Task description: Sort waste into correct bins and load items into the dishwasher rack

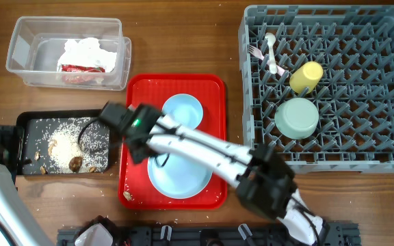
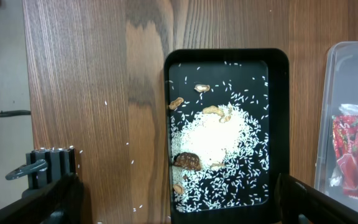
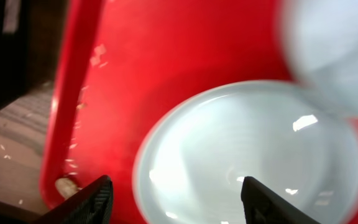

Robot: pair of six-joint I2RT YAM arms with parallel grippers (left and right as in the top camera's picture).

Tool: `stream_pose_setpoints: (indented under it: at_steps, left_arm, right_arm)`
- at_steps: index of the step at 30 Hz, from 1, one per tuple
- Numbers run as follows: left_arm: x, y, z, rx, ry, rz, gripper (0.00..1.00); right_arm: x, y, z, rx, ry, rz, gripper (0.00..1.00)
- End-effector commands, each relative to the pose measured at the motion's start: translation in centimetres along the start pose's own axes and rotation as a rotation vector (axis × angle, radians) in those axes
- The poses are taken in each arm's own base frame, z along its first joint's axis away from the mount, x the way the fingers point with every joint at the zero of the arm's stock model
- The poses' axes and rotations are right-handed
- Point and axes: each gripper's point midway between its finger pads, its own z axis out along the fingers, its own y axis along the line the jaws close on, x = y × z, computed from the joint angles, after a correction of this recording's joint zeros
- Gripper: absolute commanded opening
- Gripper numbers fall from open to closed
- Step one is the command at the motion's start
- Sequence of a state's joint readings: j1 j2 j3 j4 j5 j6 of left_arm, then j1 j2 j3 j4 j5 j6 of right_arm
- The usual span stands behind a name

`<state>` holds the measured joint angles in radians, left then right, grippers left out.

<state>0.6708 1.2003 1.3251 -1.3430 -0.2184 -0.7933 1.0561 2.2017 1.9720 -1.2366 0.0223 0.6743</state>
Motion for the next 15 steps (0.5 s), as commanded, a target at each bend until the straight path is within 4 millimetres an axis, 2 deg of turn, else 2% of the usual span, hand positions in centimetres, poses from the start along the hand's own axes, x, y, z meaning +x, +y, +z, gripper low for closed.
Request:
stream_pose_setpoints:
  at_steps: [1,4,7,8,9,11,15]
  left_arm:
    - [-0.2,0.1,-0.2,0.005,-0.006,0.0,1.0]
    - [-0.2,0.1,-0.2,0.005,-0.006,0.0,1.0]
    - [-0.2,0.1,-0.2,0.005,-0.006,0.0,1.0]
    - [-0.2,0.1,-0.2,0.005,-0.006,0.0,1.0]
    - [-0.2,0.1,-0.2,0.005,-0.005,0.0,1.0]
    - [-0.2,0.1,-0.2,0.005,-0.006,0.0,1.0]
    - [-0.2,0.1,-0.2,0.005,-0.006,0.0,1.0]
  right_arm:
    - [-3.9,-6.2,-6.1,-0.032,-0.09,0.074,0.69]
    - [-3.7,-11.9,-8.5,0.006,-0.055,0.099,0.7]
    - [-2.2,-15.3,-9.0,0.039,0.029,0.068,0.69]
    - [-1.8,-15.3,-8.8,0.022,0.053,0.039,0.7]
    - [-1.0,-14.3,-8.1,-0.056,0.102,-0.047,0.7]
    - [-0.2,-13.1,-6.9,-0.127,0.138,-0.113,0.69]
    - [1.7,-13.9,-1.2,-0.105,0.199,-0.125,0.67]
